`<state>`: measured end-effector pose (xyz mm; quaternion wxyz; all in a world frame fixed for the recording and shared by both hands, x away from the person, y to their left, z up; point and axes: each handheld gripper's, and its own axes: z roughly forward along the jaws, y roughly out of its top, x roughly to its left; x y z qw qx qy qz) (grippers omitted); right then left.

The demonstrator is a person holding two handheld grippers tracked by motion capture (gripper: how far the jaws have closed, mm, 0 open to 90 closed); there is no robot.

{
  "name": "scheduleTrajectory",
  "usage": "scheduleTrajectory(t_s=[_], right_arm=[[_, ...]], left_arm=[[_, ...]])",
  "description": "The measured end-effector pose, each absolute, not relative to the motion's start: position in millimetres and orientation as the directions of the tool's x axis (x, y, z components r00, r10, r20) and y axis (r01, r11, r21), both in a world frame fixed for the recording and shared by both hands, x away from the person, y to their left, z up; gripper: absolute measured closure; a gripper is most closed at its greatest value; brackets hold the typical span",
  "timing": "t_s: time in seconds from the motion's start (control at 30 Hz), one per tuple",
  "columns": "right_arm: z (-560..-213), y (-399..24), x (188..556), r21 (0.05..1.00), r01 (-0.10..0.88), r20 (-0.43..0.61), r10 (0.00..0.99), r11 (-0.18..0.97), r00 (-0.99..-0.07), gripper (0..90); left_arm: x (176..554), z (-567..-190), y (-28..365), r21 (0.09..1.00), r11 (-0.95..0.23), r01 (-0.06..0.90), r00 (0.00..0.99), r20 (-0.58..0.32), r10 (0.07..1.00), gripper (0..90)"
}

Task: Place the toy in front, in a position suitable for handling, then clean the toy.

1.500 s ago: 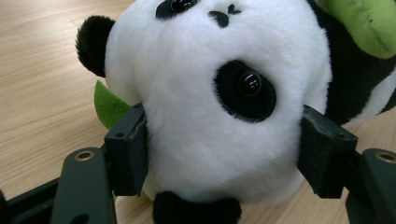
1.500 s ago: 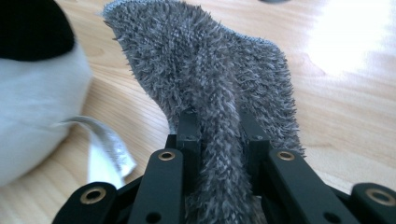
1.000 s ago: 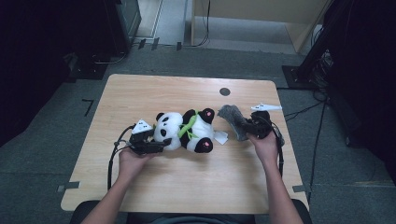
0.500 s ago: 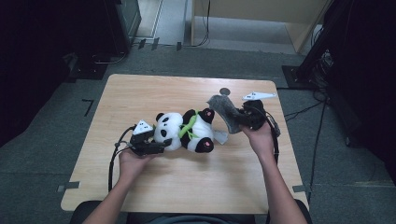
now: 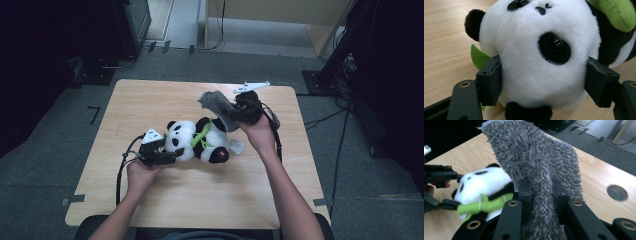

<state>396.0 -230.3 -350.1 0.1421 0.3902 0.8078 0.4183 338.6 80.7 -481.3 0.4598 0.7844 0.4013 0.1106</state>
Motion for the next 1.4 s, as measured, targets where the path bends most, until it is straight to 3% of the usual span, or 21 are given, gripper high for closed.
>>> scheduleTrajectory(t_s=[0.83,1.4], right_arm=[[-368.7,-129.2,439.4,0.717,0.535,0.137,0.661,0.447,-0.737,75.6],[-394.3,-89.5,440.3,0.656,0.550,0.170,0.609,0.517,-0.775,75.1]], left_arm=[[338.2,-482.1,82.1,0.813,-0.268,0.518,0.667,-0.187,0.722,25.7],[339.0,-482.0,81.3,0.813,-0.261,0.520,0.662,-0.191,0.725,26.0]])
